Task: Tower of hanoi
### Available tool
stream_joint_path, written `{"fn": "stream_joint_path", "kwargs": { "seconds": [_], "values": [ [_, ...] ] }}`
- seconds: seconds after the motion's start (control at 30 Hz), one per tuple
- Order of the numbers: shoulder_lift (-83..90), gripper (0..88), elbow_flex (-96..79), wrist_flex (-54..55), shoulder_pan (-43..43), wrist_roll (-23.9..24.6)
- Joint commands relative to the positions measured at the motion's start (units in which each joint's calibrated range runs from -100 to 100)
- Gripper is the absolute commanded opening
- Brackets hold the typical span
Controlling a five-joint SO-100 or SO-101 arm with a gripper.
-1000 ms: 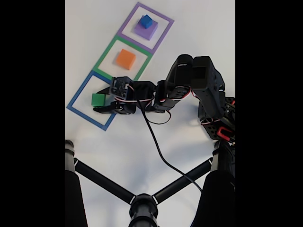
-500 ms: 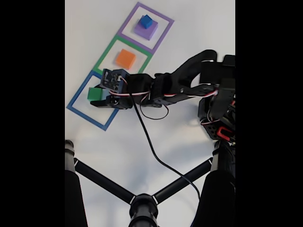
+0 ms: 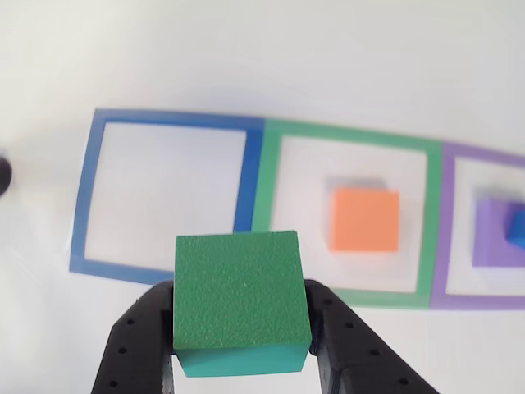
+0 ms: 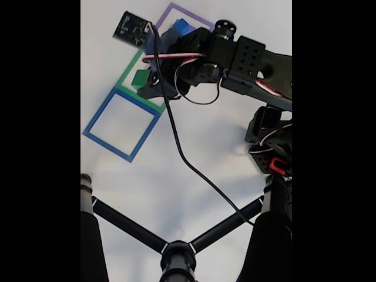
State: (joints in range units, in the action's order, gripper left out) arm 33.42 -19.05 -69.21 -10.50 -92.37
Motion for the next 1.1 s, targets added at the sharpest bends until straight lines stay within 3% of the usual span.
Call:
{"fn": "stream_joint_path", "kwargs": {
  "seconds": [0.0, 0.23, 0.37, 0.47, 0.67, 0.83, 0.97, 1.07],
  "values": [
    [-1.0, 5.6, 24.0, -19.0, 4.7, 3.2],
    [-0.8, 5.3, 31.7, -28.0, 12.5, -5.6],
    [3.5, 6.2, 20.2, -22.5, 16.8, -7.6],
    [8.1, 6.0, 6.4, -12.6, 20.4, -7.6],
    [16.3, 5.6, -25.5, 18.1, 23.6, -7.6],
    [17.2, 5.6, -39.2, 36.2, 21.7, -7.6],
    [13.1, 5.9, -51.5, 59.1, 20.6, -7.6],
    [8.4, 6.1, -53.9, 66.3, 20.3, -7.6]
  ]
}}
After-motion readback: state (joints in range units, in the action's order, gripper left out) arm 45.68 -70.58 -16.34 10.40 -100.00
